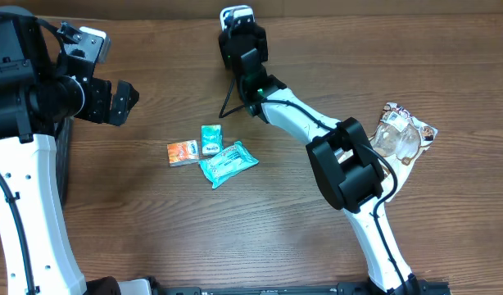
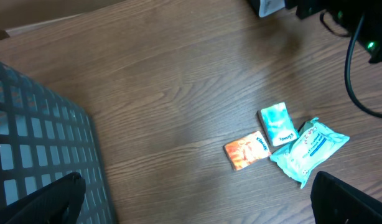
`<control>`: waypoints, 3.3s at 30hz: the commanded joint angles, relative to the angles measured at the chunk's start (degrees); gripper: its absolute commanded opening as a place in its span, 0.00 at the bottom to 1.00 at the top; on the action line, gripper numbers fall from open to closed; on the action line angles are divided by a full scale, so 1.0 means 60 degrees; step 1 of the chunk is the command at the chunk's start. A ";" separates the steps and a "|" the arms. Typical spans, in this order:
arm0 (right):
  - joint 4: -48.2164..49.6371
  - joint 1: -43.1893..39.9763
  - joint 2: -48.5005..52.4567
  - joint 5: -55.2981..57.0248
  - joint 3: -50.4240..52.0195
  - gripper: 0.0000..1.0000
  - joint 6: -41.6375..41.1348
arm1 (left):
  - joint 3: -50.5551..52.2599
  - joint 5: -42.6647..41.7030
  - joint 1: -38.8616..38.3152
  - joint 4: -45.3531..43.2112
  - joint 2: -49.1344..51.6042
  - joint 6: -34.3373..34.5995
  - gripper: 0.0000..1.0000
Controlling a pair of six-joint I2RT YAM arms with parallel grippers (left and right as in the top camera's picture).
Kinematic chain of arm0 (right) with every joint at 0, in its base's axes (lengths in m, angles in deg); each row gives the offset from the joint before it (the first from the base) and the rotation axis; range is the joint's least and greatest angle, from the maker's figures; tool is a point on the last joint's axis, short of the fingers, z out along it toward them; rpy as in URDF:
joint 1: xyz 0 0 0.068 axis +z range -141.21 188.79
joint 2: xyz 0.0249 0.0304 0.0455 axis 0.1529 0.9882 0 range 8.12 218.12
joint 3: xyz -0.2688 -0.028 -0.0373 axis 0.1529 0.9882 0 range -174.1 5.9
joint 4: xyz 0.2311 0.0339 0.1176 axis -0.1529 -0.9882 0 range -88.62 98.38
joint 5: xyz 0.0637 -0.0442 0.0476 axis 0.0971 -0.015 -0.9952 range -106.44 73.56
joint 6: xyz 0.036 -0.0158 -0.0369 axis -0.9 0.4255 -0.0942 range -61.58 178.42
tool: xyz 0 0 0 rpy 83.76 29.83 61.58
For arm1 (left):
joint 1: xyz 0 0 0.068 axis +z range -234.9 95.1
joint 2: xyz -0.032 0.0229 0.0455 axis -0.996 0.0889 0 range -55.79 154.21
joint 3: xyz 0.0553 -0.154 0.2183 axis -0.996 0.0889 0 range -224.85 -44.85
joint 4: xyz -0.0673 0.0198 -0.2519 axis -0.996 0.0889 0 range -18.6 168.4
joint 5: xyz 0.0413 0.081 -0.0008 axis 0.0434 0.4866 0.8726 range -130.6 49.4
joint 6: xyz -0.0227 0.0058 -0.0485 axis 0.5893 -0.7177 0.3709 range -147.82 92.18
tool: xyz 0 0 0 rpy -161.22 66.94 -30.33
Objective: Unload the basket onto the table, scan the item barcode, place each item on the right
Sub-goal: 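Carry the jar right and set it down beside the bean bag, then open the right gripper and move it back toward table centre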
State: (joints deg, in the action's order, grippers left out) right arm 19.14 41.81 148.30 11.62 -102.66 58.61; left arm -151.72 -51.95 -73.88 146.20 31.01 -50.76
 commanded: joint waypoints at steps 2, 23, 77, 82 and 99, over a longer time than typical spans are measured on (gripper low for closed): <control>-0.1494 0.0240 -0.1923 0.0273 -0.0244 0.48 -0.0466 | -0.0171 -0.0036 0.0033 -0.0007 -0.0040 -0.0215 1.00; -1.3285 -0.1337 -0.5439 -0.4197 0.0102 0.51 -0.4783 | -0.0171 -0.0036 0.0033 -0.0007 -0.0040 -0.0215 1.00; -1.3551 -0.5621 -0.3716 -0.4466 0.1596 0.93 -0.4240 | -0.0171 -0.0036 0.0033 -0.0007 -0.0040 -0.0215 1.00; -1.5172 -0.5570 -0.3796 -0.4597 -0.0408 0.94 -0.3963 | -0.0171 -0.0036 0.0033 -0.0007 -0.0040 -0.0215 1.00; -1.6433 -0.3257 -0.4211 -0.7362 -0.2102 0.95 -0.1942 | -0.0171 -0.0036 0.0033 -0.0007 -0.0040 -0.0215 1.00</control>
State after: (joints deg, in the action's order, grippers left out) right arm -80.42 19.67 124.04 -30.46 -116.73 45.36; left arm -151.72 -51.95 -73.88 146.20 31.01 -50.76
